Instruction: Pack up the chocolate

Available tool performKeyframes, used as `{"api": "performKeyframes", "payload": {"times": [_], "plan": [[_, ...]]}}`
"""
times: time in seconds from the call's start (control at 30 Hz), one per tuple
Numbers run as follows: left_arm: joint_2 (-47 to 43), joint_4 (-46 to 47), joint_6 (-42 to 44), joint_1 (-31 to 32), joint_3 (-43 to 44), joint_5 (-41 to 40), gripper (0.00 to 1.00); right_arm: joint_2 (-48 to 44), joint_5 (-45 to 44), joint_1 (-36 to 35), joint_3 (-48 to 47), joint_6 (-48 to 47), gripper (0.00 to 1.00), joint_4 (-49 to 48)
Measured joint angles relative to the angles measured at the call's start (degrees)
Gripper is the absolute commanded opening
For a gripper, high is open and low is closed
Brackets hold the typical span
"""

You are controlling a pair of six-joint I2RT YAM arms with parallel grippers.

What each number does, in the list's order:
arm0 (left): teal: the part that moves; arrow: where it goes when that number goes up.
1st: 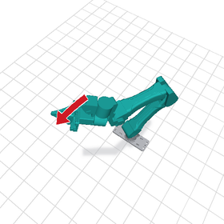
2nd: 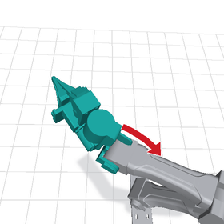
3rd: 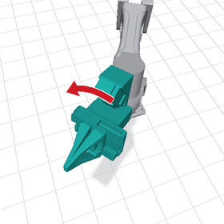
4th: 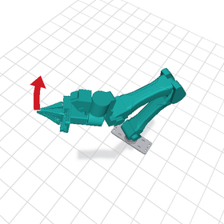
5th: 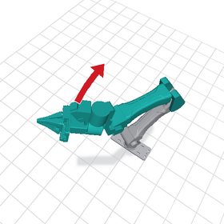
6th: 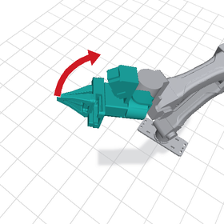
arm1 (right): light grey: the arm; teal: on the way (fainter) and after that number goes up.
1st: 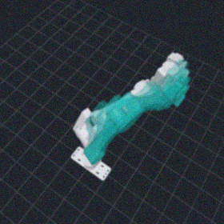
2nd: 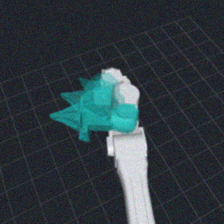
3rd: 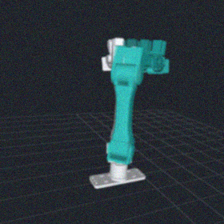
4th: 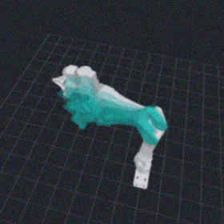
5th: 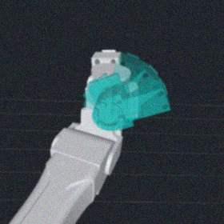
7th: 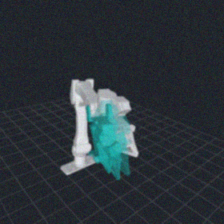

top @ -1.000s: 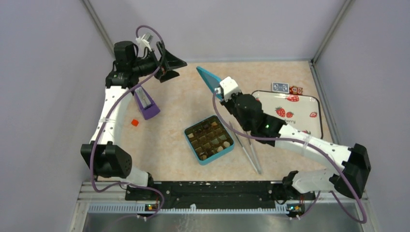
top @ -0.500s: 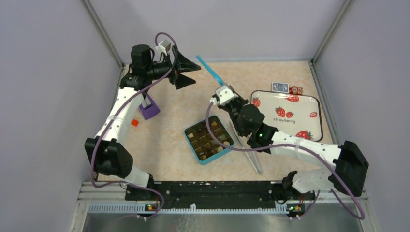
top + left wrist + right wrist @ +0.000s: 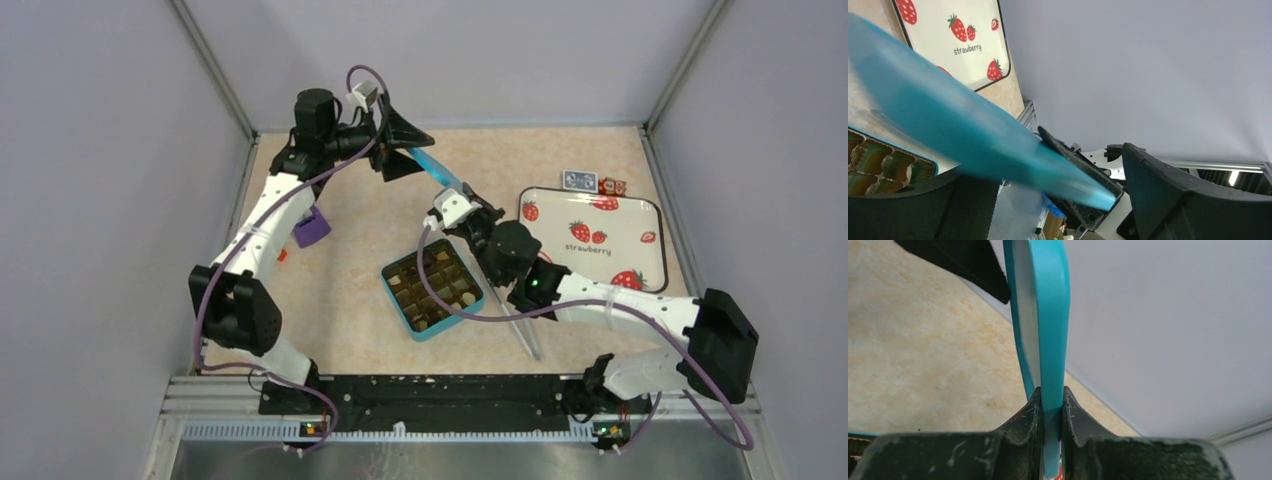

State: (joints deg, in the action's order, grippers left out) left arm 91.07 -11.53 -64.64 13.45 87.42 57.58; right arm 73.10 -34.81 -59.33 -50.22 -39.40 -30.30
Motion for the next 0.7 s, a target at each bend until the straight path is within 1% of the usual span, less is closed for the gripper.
{"api": "performKeyframes", "payload": {"times": [0.17, 0.37, 0.43, 0.47, 0.5, 0.53, 0.57, 0.6, 0.63, 0.7], "plan": [[2.10, -0.85, 1.64, 1.36, 2.10, -0.17, 0.66, 1.77, -0.24, -0.92, -0.04, -1.84, 0.00, 1.05], [3.08, -4.96, 4.48, 1.66, 2.27, -1.25, 0.46, 2.19, -1.51, -1.36, -0.13, -4.63, 0.00, 1.18], [3.08, -6.01, 5.07, 1.66, 2.36, -1.60, 0.36, 2.19, -1.88, -1.57, -0.13, -5.88, 0.00, 1.20], [3.08, -6.58, 5.14, 1.66, 2.47, -1.86, 0.30, 2.23, -2.03, -1.62, -0.13, -6.73, 0.00, 1.49], [3.08, -6.91, 5.03, 1.70, 2.56, -2.16, 0.24, 2.40, -2.05, -1.70, -0.11, -7.72, 0.02, 2.01], [3.08, -7.48, 4.74, 1.75, 2.73, -2.49, 0.18, 2.58, -2.05, -1.86, -0.11, -8.87, 0.09, 2.91], [3.08, -8.20, 4.52, 1.88, 2.89, -2.60, 0.11, 2.86, -2.27, -2.01, -0.07, -9.77, 0.19, 3.39], [3.08, -8.90, 4.26, 1.95, 2.95, -2.58, 0.04, 3.19, -2.58, -2.14, -0.02, -10.73, 0.26, 4.00], [3.06, -9.81, 4.57, 2.01, 3.04, -2.67, 0.00, 3.63, -3.30, -2.23, 0.00, -11.56, 0.29, 4.52], [3.10, -10.01, 5.57, 2.19, 3.02, -2.80, 0.00, 4.09, -4.74, -2.25, 0.00, -11.67, 0.37, 4.04]]}}
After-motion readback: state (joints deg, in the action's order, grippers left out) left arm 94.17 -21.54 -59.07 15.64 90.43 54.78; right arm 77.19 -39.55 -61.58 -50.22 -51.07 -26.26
